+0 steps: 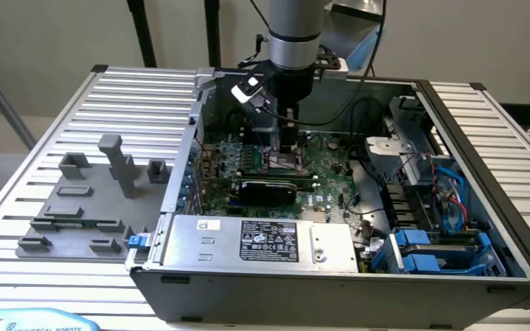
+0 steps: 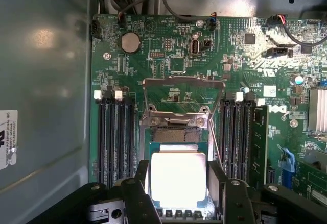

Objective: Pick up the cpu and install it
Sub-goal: 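Place the cpu into insertion slot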

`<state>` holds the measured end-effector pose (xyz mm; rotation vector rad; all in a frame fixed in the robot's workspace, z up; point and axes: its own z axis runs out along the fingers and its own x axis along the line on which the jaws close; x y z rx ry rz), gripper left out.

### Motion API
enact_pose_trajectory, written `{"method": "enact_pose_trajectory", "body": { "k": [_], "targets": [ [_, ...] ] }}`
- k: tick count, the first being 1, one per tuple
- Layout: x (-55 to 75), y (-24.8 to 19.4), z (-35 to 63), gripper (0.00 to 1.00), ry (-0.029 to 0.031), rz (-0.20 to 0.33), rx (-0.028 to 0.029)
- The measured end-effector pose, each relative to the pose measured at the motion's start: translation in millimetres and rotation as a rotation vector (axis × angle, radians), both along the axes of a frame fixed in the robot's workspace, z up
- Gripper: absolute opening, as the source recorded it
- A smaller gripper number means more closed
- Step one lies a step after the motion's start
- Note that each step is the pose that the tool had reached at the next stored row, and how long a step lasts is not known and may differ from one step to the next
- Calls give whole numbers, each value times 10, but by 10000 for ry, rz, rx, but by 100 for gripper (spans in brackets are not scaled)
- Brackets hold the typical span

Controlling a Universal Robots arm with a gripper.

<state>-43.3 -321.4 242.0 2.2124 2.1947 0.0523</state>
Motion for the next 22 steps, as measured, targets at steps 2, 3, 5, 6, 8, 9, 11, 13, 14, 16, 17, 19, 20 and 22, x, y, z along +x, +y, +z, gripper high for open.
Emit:
{"method": "enact_pose_trajectory", "body": {
  "k": [2, 3, 5, 6, 8, 9, 11, 13, 14, 16, 17, 19, 20, 22],
  "targets": [
    [8, 0, -30, 55, 18, -76, -1],
    [13, 0, -45, 55, 23, -110, -2],
    [24, 0, -77, 55, 28, -170, 0],
    [28, 0, -91, 55, 28, -195, 0],
    [30, -2, -123, 55, 29, -238, 0],
    [30, -2, -139, 55, 29, -252, 0],
    [30, -3, -174, 55, 29, -264, 0],
    [30, -5, -207, 55, 29, -275, 0],
    [31, -6, -224, 55, 29, -278, 1],
    [31, -13, -253, 55, 29, -279, 0],
    [31, -17, -266, 55, 29, -280, 1],
    [30, -26, -285, 55, 30, -280, 1],
    [30, -30, -293, 55, 30, -280, 0],
    [30, -35, -305, 55, 29, -281, 4]
  ]
}}
